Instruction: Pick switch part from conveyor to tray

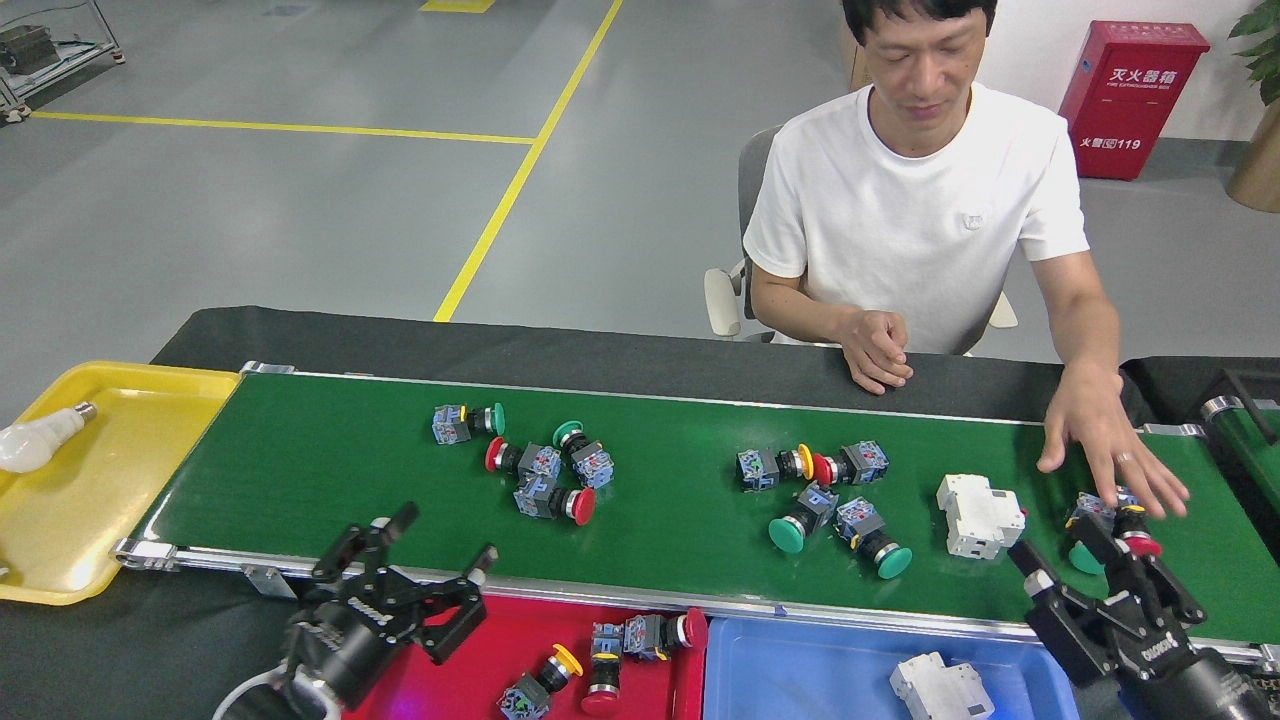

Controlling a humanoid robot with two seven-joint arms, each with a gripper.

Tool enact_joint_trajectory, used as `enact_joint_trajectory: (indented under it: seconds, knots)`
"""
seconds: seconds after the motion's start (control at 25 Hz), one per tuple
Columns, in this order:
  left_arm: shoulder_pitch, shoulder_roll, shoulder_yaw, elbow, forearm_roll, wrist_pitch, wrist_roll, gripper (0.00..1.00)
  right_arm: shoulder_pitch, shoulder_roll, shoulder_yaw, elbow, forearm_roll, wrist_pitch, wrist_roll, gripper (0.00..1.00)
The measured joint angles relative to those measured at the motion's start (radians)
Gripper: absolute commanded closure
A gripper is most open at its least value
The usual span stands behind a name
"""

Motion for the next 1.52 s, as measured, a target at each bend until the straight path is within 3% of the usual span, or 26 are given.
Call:
enact_joint_trajectory:
  seconds: [0.08, 0.16, 0.32, 0.4, 0.52, 0.6, 0.64, 0.68, 0.72, 0.76, 0.8, 0.88, 1.0, 1.12, 1.28, 1.32, 1.36, 1.4, 1.44, 1.52]
  knots:
    - [-0.066, -0.006, -0.028, 0.091, -0.001, 0.044, -0.002, 0.00, -0.037, 0.086, 0.035, -0.002, 0.137, 0.140, 0.000, 0.05]
    - [-0.123, -0.007, -0.039, 0.171, -0.001, 0.082, -0.002, 0.00, -0.038, 0.117, 0.074, -0.002, 0.215, 0.257, 0.002, 0.05]
    - [-0.168, -0.006, -0.040, 0.230, -0.002, 0.111, -0.002, 0.00, 0.072, 0.118, 0.173, -0.079, 0.258, 0.362, 0.002, 0.05]
    - [-0.168, -0.006, -0.041, 0.234, -0.002, 0.115, -0.002, 0.00, 0.130, 0.087, 0.188, -0.092, 0.261, 0.364, -0.001, 0.05]
    - [-0.171, -0.006, -0.042, 0.239, -0.005, 0.119, -0.002, 0.00, 0.148, -0.016, 0.188, -0.097, 0.248, 0.270, 0.002, 0.05]
    - [-0.173, -0.006, -0.043, 0.249, -0.005, 0.120, -0.002, 0.01, 0.154, -0.021, 0.189, -0.098, 0.245, 0.226, 0.004, 0.05]
    - [-0.176, -0.007, -0.043, 0.258, -0.005, 0.124, -0.002, 0.09, 0.155, -0.020, 0.190, -0.098, 0.244, 0.215, 0.005, 0.05]
    - [-0.180, -0.007, -0.043, 0.264, -0.007, 0.135, -0.002, 0.27, 0.155, -0.015, 0.190, -0.098, 0.244, 0.209, 0.006, 0.05]
    - [-0.182, -0.007, -0.045, 0.268, -0.013, 0.148, -0.002, 0.58, 0.155, -0.006, 0.190, -0.098, 0.244, 0.203, 0.006, 0.05]
    - [-0.185, -0.006, -0.049, 0.270, -0.026, 0.158, -0.002, 0.83, 0.155, 0.008, 0.190, -0.098, 0.244, 0.198, 0.006, 0.05]
    - [-0.188, -0.005, -0.056, 0.269, -0.045, 0.167, -0.004, 0.91, 0.154, 0.019, 0.190, -0.098, 0.244, 0.196, 0.006, 0.05]
    - [-0.189, -0.004, -0.062, 0.271, -0.061, 0.173, -0.005, 0.97, 0.154, 0.042, 0.190, -0.098, 0.244, 0.192, 0.006, 0.06]
    - [-0.185, -0.001, -0.061, 0.267, -0.057, 0.174, -0.005, 0.97, 0.153, 0.108, 0.190, -0.098, 0.249, 0.219, -0.002, 0.09]
    - [-0.158, 0.005, -0.059, 0.211, -0.021, 0.143, -0.005, 0.97, 0.153, 0.127, 0.191, -0.098, 0.252, 0.270, -0.025, 0.13]
    - [0.015, 0.062, -0.010, -0.001, 0.009, 0.046, -0.005, 0.95, 0.153, 0.125, 0.190, -0.098, 0.252, 0.304, -0.047, 0.09]
    - [0.062, 0.072, 0.004, -0.055, 0.021, 0.015, -0.005, 0.87, 0.153, 0.124, 0.190, -0.098, 0.252, 0.307, -0.049, 0.08]
    - [0.123, 0.085, 0.025, -0.118, 0.037, -0.025, -0.005, 0.71, 0.153, 0.123, 0.190, -0.098, 0.252, 0.310, -0.050, 0.08]
    - [0.179, 0.097, 0.045, -0.170, 0.049, -0.061, -0.005, 0.30, 0.153, 0.120, 0.190, -0.098, 0.252, 0.312, -0.052, 0.08]
    - [0.233, 0.106, 0.064, -0.215, 0.056, -0.093, -0.005, 0.00, 0.153, 0.117, 0.190, -0.098, 0.252, 0.313, -0.053, 0.07]
    - [0.313, 0.110, 0.093, -0.279, 0.061, -0.129, -0.005, 0.00, 0.153, 0.114, 0.190, -0.091, 0.252, 0.314, -0.054, 0.07]
